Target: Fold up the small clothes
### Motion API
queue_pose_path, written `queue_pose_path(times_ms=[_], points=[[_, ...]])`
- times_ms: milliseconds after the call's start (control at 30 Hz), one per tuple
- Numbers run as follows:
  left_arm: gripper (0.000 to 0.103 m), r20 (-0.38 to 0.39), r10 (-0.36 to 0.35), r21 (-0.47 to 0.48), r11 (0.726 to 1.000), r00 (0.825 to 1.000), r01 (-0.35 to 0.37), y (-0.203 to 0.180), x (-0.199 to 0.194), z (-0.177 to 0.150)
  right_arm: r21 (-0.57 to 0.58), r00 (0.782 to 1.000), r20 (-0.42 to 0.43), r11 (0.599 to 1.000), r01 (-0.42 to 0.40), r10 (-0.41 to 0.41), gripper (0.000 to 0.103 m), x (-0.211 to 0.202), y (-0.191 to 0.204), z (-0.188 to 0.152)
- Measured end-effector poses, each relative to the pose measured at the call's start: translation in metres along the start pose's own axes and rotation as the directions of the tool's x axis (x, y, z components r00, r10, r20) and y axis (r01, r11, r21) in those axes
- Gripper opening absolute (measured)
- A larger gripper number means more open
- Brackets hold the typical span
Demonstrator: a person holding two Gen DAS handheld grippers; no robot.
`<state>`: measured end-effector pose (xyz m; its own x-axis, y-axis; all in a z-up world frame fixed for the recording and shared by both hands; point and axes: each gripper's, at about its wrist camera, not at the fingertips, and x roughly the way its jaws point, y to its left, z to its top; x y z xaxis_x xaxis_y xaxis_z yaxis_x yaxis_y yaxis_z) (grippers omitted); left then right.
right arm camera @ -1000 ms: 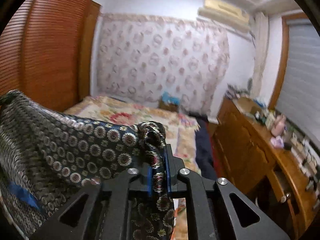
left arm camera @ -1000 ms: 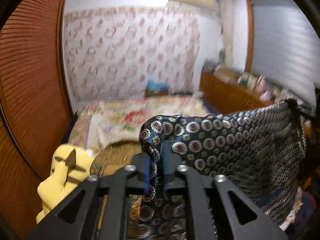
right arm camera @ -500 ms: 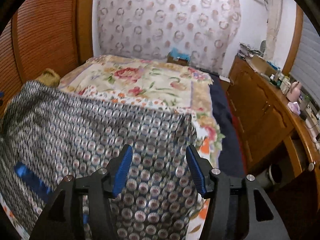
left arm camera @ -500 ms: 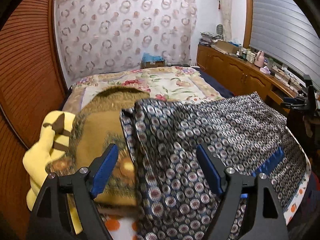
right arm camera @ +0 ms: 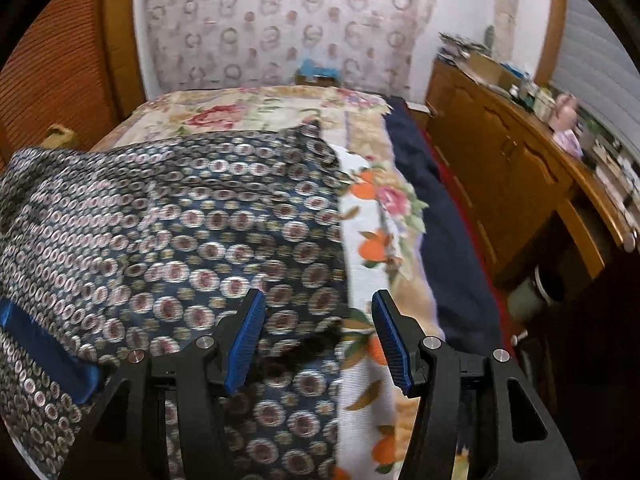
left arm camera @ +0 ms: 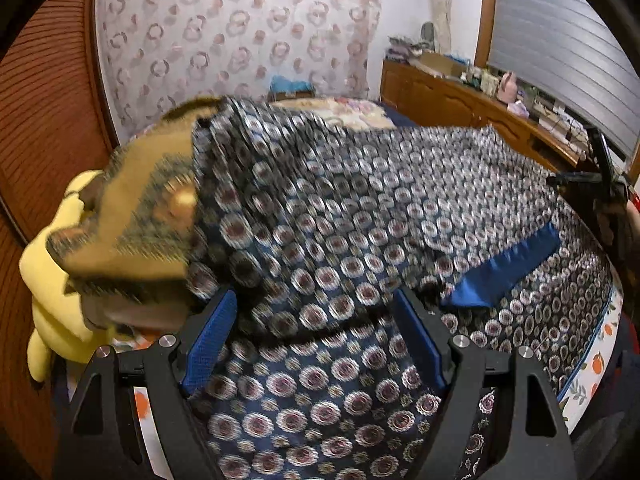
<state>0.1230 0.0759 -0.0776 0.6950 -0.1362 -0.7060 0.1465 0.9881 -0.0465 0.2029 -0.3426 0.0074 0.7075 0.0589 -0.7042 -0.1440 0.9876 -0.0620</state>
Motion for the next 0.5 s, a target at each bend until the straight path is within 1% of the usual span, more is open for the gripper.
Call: queue_pose_path(times_ms=[100,200,267,300,333,367,433,500], points=[[0.081,-0.035,0.007,0.011,1.000,0.999,-0.007,-0.006,0.011,-0.005,0.045,1.000,-0.003,0.999,0.005,-0.005,0.057,0.001,-0.016,0.000],[0.081,-0.064,0.019,0.019,1.000,0.998,-0.018,-0.010,0.021,-0.008,0.077,0.999,0.000,0.996,-0.038,0.038,0.057,0.000,-0.015,-0.001],[0.081,-0.079,0.019,0.020,1.000,0.997,-0.018,-0.011,0.025,-0.009,0.077,0.997,0.007,0.994,-0.075,0.074,0.040,0.003,-0.010,-0.002],[0.081,-0.084,0.021,0.020,1.000,0.996,-0.020,-0.011,0.026,-0.009,0.075,0.995,0.009,0.992,-0.098,0.098,0.037,0.003,-0.008,-0.002],[0.081,-0.092,0.027,0.021,0.999,0.995,-0.025,-0.011,0.029,-0.010,0.071,0.993,0.012,0.991,-0.116,0.115,0.028,0.003,-0.006,-0.002],[0.081,-0.096,0.034,0.024,0.999,0.995,-0.032,-0.012,0.031,-0.011,0.062,0.992,0.014,0.990,-0.129,0.128,0.024,0.002,-0.004,-0.003],[0.081,-0.098,0.052,0.036,0.998,0.994,-0.049,-0.014,0.033,-0.011,0.041,0.991,0.021,0.990,-0.136,0.135,0.024,-0.001,0.002,-0.003],[0.081,-0.097,0.054,0.039,0.998,0.994,-0.050,-0.015,0.033,-0.011,0.031,0.991,0.021,0.990,-0.136,0.135,0.023,-0.002,0.007,-0.003]])
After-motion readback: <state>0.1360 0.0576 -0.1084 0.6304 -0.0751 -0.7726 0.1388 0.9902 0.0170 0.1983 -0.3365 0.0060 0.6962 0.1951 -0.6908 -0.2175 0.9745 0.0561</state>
